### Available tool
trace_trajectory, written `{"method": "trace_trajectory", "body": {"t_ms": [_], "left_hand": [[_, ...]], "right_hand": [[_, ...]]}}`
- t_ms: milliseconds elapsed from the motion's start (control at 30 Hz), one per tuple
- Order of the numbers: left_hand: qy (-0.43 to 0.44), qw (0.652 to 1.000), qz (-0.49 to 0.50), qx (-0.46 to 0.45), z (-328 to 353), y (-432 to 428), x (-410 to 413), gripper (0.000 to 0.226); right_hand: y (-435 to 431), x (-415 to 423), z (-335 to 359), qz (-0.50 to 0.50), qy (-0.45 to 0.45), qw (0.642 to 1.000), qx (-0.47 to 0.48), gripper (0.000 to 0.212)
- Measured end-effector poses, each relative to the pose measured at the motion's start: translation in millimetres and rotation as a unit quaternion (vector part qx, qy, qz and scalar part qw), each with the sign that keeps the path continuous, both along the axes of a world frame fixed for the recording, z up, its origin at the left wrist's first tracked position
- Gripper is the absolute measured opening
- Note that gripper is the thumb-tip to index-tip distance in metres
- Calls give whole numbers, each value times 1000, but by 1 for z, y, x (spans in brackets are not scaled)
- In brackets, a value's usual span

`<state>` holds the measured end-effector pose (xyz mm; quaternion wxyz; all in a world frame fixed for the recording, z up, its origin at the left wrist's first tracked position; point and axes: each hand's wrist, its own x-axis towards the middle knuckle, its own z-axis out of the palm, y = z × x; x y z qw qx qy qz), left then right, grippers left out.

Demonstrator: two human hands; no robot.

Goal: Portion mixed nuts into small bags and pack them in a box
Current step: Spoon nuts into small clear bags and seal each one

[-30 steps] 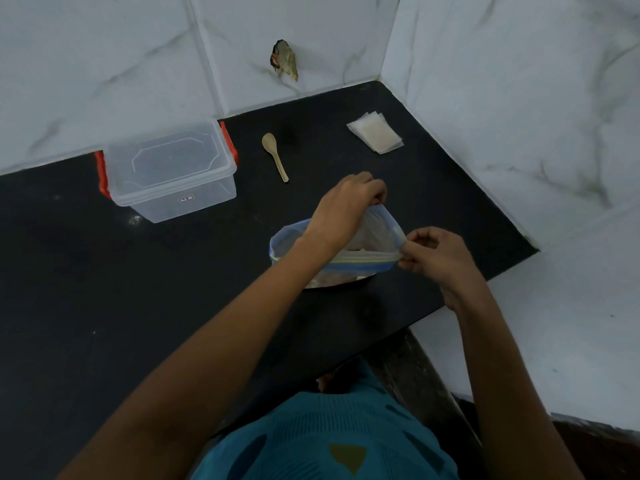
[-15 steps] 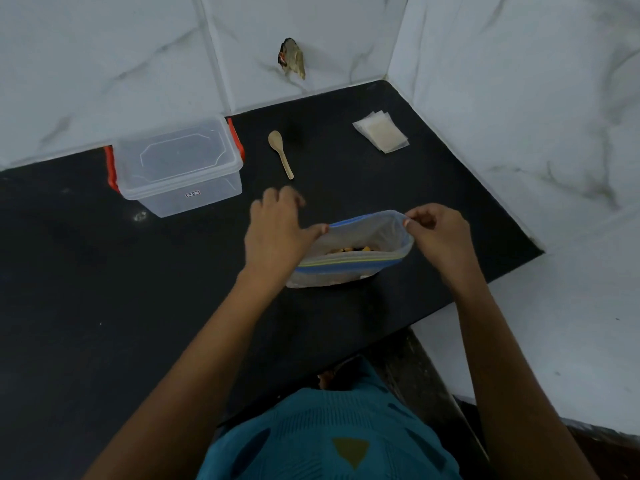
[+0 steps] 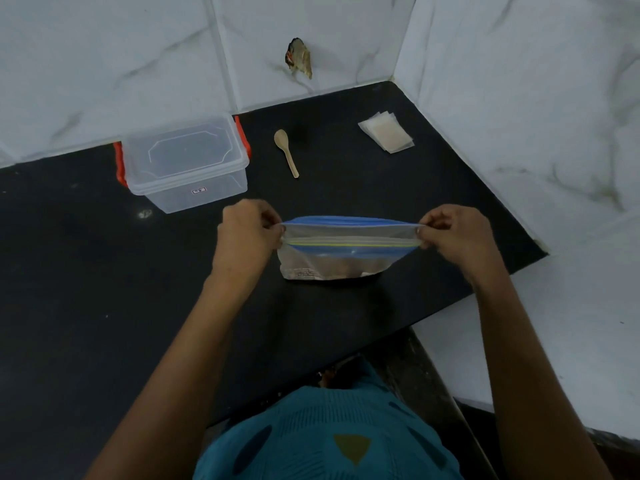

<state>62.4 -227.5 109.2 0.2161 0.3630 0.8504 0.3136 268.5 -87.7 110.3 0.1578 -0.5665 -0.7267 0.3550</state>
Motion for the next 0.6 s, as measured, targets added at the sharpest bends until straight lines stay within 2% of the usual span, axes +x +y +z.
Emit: {"method": "trace_trajectory", "body": {"t_ms": [133, 233, 300, 433, 600], "left_hand": [[2, 999, -19, -32, 5, 8, -13, 12], [57, 996, -39, -53, 5, 10, -15, 18], [81, 994, -64, -32, 5, 11, -14, 21], [62, 985, -160, -14, 4, 15, -8, 27], [46, 976, -208, -44, 3, 15, -16, 27]], "right_hand": [[1, 1, 2, 24, 6, 999, -33, 11], [3, 0, 1, 46, -5, 999, -13, 13], [3, 1, 1, 78, -5, 997, -3, 20], [4, 5, 0, 157, -5, 987, 25, 22], [8, 8, -6, 194, -17, 980, 38, 12]]}}
